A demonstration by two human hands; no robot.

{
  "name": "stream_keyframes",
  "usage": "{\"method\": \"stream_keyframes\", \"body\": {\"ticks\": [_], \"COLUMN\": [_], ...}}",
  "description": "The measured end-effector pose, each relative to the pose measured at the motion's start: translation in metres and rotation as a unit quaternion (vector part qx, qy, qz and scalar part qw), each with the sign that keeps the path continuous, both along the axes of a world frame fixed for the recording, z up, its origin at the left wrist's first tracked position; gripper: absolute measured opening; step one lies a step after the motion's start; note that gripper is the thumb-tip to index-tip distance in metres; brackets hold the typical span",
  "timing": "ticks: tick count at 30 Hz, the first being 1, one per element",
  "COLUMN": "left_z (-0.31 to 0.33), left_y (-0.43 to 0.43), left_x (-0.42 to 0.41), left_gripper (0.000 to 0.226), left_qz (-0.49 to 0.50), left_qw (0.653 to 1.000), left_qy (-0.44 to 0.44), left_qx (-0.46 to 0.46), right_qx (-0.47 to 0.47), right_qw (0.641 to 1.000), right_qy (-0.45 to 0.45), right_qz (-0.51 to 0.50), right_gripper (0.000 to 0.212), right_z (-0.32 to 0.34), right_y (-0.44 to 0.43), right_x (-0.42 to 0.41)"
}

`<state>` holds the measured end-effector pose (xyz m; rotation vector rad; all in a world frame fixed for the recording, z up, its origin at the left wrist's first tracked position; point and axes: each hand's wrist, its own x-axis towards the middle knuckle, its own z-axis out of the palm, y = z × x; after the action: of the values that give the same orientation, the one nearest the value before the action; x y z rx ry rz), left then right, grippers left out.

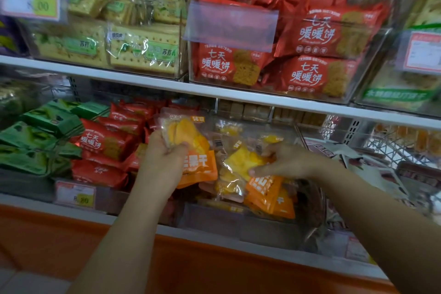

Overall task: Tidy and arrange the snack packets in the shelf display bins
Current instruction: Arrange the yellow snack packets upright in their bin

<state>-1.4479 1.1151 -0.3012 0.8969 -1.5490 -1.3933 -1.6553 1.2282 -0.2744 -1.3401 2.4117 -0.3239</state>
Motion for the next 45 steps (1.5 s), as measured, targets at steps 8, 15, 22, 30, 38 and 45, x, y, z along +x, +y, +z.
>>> {"method": "stream_keyframes", "body": {"ticks": [8,15,22,30,38,45], "left_z": [0.003,0.004,0.002,-0.005,-0.014,-0.013], "left_y": [0.004,0.005,0.007,0.053,0.086,0.084], "left_x": [0.002,0.007,0.004,-0.03,-0.055,-0.055], "left_gripper": [0.019,0.019,0.02,0.021,0.042,0.053], "left_qz": [-0.008,-0.023,-0.043,-0.184,-0.296,-0.344], "left_qw": [1.0,0.999,0.999,0.983,0.955,0.938], "left_qy": [-0.016,-0.017,-0.009,-0.004,0.012,-0.013], "left_qx": [-0.024,-0.037,-0.02,0.011,0.008,-0.029], "right_qx": [0.065,0.041,-0.27,-0.377,-0.395,-0.378], "right_qw": [0.998,0.997,0.914,0.764,0.792,0.772], "right_qy": [0.002,0.006,-0.298,-0.505,-0.44,-0.494], "right_qz": [0.0,0.063,-0.061,-0.138,-0.152,-0.129], "right_gripper": [0.084,0.035,0.044,0.037,0.048,0.061], "right_z": [0.012,0.02,0.008,-0.018,-0.028,-0.026], "right_y": [-0.001,0.007,0.061,0.078,0.087,0.103], "right_x": [0.01,0.022,0.026,0.055,0.054,0.043]}}
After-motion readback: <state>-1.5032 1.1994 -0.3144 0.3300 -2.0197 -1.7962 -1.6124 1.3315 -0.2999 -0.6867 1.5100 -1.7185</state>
